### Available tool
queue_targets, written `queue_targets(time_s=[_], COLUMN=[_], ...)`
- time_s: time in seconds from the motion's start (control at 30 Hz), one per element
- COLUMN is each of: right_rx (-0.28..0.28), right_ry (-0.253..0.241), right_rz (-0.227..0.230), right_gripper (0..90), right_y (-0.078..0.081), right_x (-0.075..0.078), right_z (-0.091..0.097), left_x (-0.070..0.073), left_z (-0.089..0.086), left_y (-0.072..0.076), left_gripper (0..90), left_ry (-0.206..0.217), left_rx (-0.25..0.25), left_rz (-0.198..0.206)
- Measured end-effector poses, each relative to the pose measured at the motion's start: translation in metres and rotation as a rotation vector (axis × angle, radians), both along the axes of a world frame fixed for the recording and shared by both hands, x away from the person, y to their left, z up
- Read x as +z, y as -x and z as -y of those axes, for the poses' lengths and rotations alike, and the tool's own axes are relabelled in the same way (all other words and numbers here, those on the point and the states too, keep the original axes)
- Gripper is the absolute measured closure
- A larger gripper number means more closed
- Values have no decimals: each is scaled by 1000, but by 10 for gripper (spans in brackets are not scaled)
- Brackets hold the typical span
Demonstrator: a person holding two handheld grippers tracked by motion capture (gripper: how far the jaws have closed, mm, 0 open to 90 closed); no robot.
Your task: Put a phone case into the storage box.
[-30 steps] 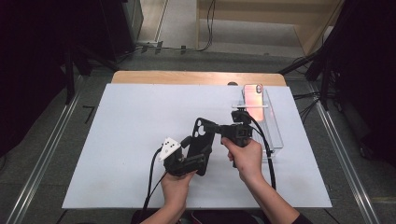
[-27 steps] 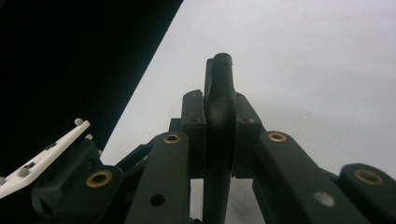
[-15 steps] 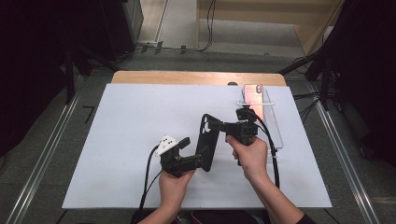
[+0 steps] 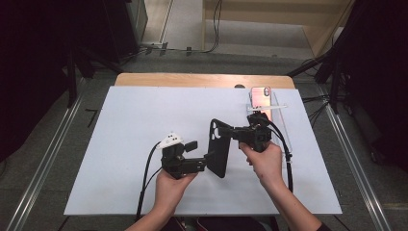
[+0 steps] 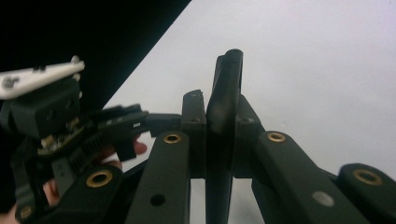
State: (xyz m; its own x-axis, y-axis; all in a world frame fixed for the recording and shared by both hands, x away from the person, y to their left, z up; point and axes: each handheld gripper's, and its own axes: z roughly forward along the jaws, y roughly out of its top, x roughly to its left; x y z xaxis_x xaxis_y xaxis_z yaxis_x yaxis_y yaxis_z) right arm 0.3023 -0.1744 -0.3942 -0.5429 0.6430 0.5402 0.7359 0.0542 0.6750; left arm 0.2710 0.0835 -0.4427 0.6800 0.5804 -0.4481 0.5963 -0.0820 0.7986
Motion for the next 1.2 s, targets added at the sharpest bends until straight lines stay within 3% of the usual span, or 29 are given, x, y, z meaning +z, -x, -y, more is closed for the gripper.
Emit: queue_targets(time_s=[0.13, 0.23, 0.43, 0.6, 0.83, 0.93, 1.1, 1.2], right_rx=[45, 87, 148, 214, 296, 334, 393, 424], right_ry=[9, 3, 9, -12, 6, 9, 14, 4], right_rz=[42, 60, 80, 89, 120, 122, 127, 123], right_gripper=[777, 778, 778, 777, 777, 777, 777, 777], right_y=[3, 3, 2, 0, -1, -2, -2, -3], right_x=[0, 0, -1, -4, -3, -5, -8, -9], right_z=[4, 6, 10, 13, 13, 13, 11, 8], left_x=[1, 0, 3, 8, 16, 19, 20, 20], left_z=[-2, -2, -8, -17, -23, -23, -21, -20], left_y=[-8, -15, -25, -35, -45, -50, -58, -62], left_gripper=[149, 152, 152, 184, 193, 193, 199, 209], left_ry=[-26, -31, -57, -41, -45, -47, -82, -74], left_rx=[-87, -159, -217, -261, -358, -408, -496, -534], left_rz=[-30, -83, -74, -63, -26, -29, -2, 0])
